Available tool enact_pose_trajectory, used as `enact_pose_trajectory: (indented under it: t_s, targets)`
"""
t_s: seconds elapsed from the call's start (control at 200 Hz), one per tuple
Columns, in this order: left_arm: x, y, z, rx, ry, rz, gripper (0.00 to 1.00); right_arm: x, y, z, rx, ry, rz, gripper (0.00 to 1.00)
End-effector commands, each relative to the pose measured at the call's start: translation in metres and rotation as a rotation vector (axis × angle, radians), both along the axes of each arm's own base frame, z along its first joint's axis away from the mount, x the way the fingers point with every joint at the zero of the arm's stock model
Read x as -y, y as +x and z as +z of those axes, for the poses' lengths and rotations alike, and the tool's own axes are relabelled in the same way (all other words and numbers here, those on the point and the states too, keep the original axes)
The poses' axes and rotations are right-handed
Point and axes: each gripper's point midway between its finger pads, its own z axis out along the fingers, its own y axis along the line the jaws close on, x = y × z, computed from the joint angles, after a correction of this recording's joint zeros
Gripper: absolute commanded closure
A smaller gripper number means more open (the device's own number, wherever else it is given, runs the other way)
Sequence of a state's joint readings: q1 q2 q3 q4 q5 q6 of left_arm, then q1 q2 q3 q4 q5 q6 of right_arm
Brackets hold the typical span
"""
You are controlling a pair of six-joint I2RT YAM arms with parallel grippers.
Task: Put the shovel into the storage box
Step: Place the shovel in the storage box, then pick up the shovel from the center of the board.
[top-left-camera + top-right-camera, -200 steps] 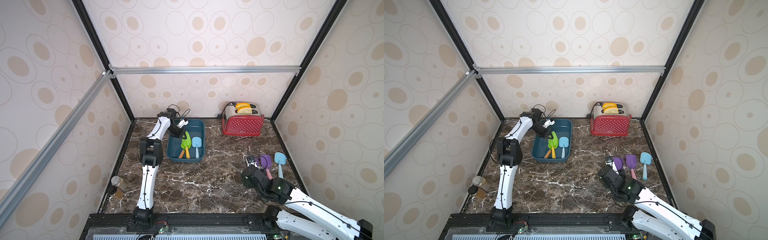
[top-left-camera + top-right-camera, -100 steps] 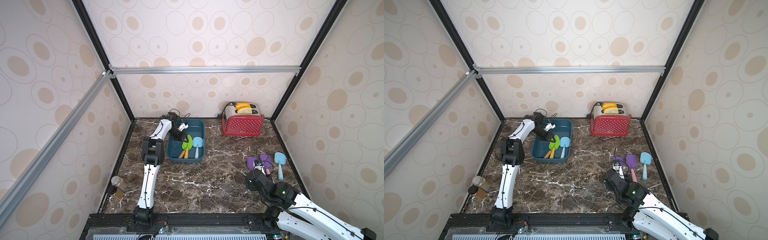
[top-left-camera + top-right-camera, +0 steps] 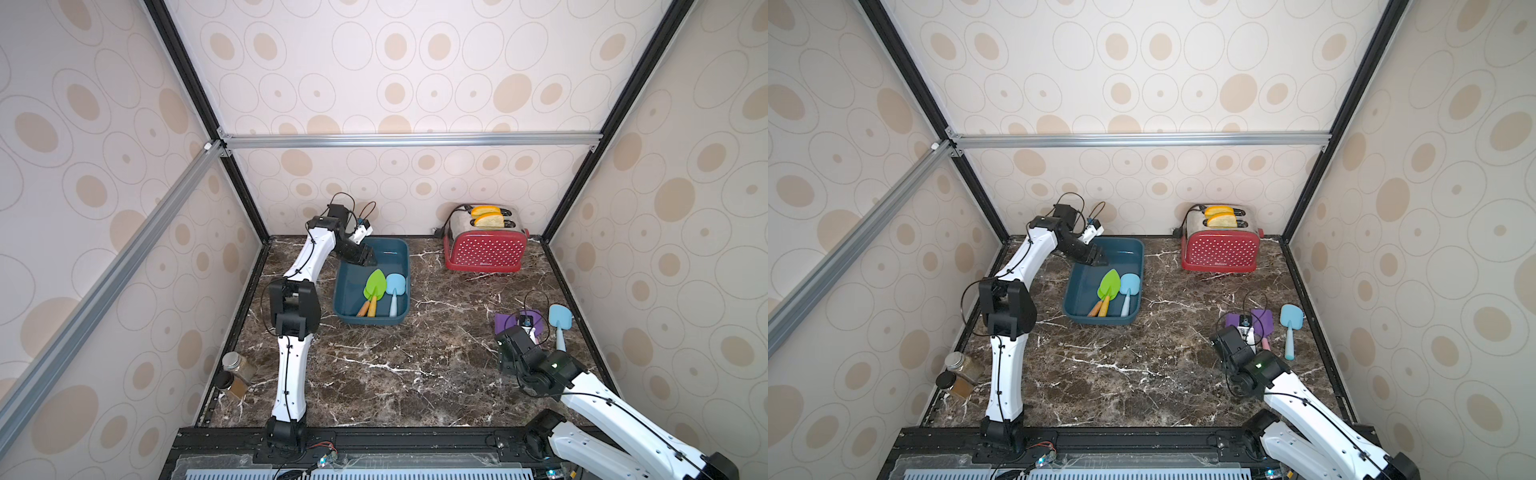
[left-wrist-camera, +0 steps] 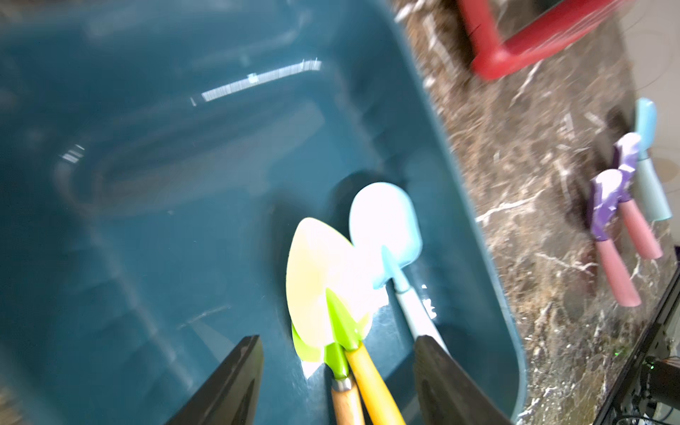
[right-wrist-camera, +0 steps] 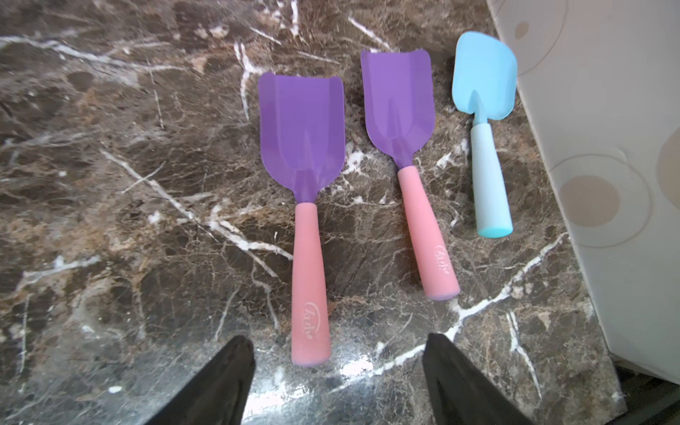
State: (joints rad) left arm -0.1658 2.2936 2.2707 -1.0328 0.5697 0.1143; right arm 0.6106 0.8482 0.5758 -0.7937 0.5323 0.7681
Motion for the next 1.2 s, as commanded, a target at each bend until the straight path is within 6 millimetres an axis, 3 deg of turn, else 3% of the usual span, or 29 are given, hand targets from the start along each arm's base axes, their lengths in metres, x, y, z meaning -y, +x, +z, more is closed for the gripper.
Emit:
enact_pose_trajectory:
  t_s: [0.0, 0.135, 0.27, 0.441, 0.691, 0.881, 1.087, 1.192]
  targets:
    - [0.002, -0.001, 0.045, 0.091, -0.059, 0.047, 0.31, -0.01, 0.007, -0.012, -0.038, 0.051, 0.029, 0.24]
    - [0.017, -0.01, 0.086, 0.168, -0.233, 0.081, 0.27, -0.014, 0.017, -0.03, -0.093, 0.09, 0.014, 0.3]
    - [0.026, -0.021, 0.111, 0.225, -0.374, 0.099, 0.27, -0.02, 0.025, -0.046, -0.142, 0.125, 0.01, 0.35]
    - [0.029, -0.041, 0.111, 0.219, -0.409, 0.096, 0.25, -0.02, 0.025, -0.059, -0.178, 0.133, -0.003, 0.35]
    - [0.033, -0.059, 0.106, 0.222, -0.464, 0.115, 0.25, -0.015, 0.024, -0.064, -0.208, 0.164, -0.073, 0.33]
    - [0.03, -0.07, 0.105, 0.23, -0.454, 0.119, 0.25, -0.018, 0.021, -0.081, -0.272, 0.21, -0.096, 0.34]
    - [0.028, -0.075, 0.114, 0.254, -0.456, 0.117, 0.25, -0.02, 0.02, -0.088, -0.296, 0.253, -0.11, 0.46]
    - [0.029, -0.074, 0.113, 0.253, -0.46, 0.117, 0.25, -0.021, 0.017, -0.089, -0.307, 0.256, -0.097, 0.62]
